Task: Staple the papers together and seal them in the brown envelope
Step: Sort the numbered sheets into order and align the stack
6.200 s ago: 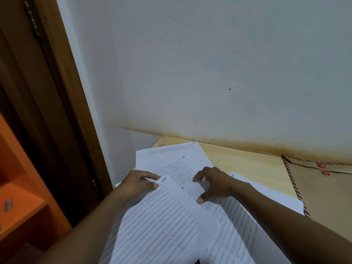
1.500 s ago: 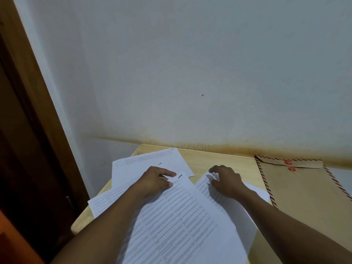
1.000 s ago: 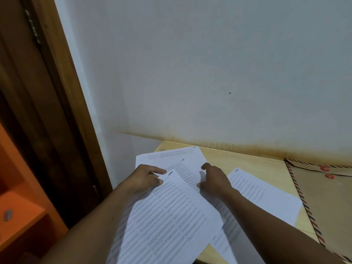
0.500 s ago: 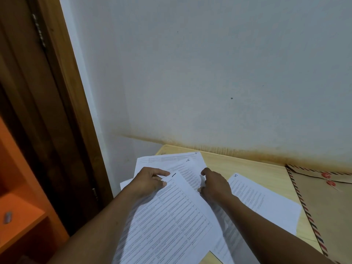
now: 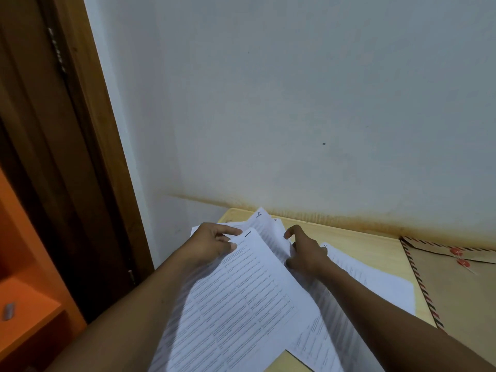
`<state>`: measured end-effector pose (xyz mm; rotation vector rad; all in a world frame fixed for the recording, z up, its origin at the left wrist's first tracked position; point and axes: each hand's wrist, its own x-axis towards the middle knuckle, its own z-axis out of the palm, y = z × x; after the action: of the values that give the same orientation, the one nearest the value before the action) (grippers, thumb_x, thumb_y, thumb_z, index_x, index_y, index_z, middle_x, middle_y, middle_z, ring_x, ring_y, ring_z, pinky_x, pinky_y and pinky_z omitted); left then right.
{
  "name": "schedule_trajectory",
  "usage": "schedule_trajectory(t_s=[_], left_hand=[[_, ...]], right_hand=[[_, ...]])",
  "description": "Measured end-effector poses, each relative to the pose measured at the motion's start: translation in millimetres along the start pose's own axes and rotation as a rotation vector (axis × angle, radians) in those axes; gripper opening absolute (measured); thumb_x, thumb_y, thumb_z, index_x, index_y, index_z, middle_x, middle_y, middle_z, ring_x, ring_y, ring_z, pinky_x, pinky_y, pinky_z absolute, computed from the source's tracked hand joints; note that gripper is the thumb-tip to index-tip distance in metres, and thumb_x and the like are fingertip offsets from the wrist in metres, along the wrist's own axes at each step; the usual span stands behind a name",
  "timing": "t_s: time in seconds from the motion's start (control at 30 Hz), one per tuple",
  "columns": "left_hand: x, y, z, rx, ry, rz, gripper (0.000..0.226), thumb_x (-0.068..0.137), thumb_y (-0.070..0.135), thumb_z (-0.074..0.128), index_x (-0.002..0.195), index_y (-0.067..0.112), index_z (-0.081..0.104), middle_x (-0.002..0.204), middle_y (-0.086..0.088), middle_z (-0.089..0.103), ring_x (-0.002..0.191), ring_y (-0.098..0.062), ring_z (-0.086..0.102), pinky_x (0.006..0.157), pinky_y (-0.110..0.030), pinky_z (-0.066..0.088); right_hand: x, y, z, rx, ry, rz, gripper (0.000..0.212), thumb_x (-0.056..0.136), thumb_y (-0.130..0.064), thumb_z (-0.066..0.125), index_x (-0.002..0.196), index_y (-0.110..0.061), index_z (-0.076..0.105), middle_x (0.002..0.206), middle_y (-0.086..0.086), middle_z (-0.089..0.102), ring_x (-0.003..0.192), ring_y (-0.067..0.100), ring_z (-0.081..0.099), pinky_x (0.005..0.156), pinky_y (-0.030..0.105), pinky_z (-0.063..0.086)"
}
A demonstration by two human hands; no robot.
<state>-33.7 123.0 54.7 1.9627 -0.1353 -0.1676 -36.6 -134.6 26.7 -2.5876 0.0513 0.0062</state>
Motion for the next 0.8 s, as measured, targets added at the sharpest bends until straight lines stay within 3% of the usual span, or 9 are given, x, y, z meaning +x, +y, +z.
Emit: schedule_trajectory(t_s=[0.1,0.23,0.3,0.4,0.53,0.67,0.8], left_hand=[[9,17,-2,0.070,0.013,0.060,0.030,0.088,0.010,0.079,0.105,0.035,0.079,0.081,-0.007,0.067,0.079,-0.012,0.066,0.093,-0.032,0.053],[17,38,0,0.112,0.065,0.133,0.033,0.088,0.014,0.078,0.104,0.043,0.079,0.102,-0.014,0.077,0.088,-0.019,0.073,0.096,-0.038,0.057],[18,47,1,0.113,0.100,0.180,0.033,0.089,0.015,0.077,0.108,0.043,0.079,0.108,-0.015,0.076,0.098,-0.026,0.074,0.096,-0.040,0.058],[21,57,2,0.115,0.150,0.242,0.034,0.090,0.016,0.076,0.112,0.042,0.078,0.106,-0.013,0.076,0.101,-0.032,0.073,0.095,-0.045,0.060],[19,69,-1,0.113,0.227,0.285,0.033,0.092,0.016,0.075,0.115,0.040,0.077,0.099,0.001,0.077,0.098,-0.022,0.072,0.097,-0.039,0.058],[15,80,-7,0.130,0.254,0.329,0.033,0.094,0.019,0.073,0.120,0.039,0.075,0.100,0.010,0.076,0.106,-0.003,0.067,0.097,-0.028,0.046],[14,89,-6,0.140,0.200,0.358,0.034,0.093,0.015,0.073,0.120,0.036,0.076,0.098,0.006,0.078,0.100,-0.014,0.071,0.095,-0.028,0.052]], right_hand=[[-3,-1,-17,0.091,0.041,-0.074,0.046,0.074,-0.006,0.062,0.105,-0.028,0.037,0.072,-0.002,0.050,0.072,0.023,0.049,0.075,0.035,0.034],[-13,0,-44,0.284,0.081,-0.188,0.042,0.076,-0.002,0.065,0.106,-0.025,0.047,0.082,0.001,0.054,0.064,0.016,0.046,0.059,0.029,0.039],[-18,0,-56,0.326,0.094,-0.230,0.038,0.078,-0.002,0.065,0.108,-0.021,0.055,0.086,0.001,0.058,0.068,0.016,0.051,0.061,0.027,0.042],[-26,-2,-71,0.434,0.089,-0.271,0.020,0.081,-0.001,0.059,0.094,-0.013,0.067,0.094,0.008,0.068,0.082,0.018,0.061,0.072,0.028,0.047],[-36,-4,-86,0.559,0.031,-0.267,0.015,0.090,-0.005,0.057,0.095,-0.012,0.069,0.099,0.002,0.074,0.090,0.020,0.070,0.069,0.027,0.051],[-38,-5,-90,0.560,-0.072,-0.250,0.021,0.094,-0.005,0.053,0.098,-0.014,0.072,0.101,0.007,0.075,0.083,0.015,0.068,0.070,0.029,0.048],[-39,-8,-85,0.567,-0.128,-0.240,0.031,0.091,0.001,0.047,0.098,-0.015,0.073,0.102,0.007,0.076,0.086,0.018,0.072,0.071,0.031,0.053]])
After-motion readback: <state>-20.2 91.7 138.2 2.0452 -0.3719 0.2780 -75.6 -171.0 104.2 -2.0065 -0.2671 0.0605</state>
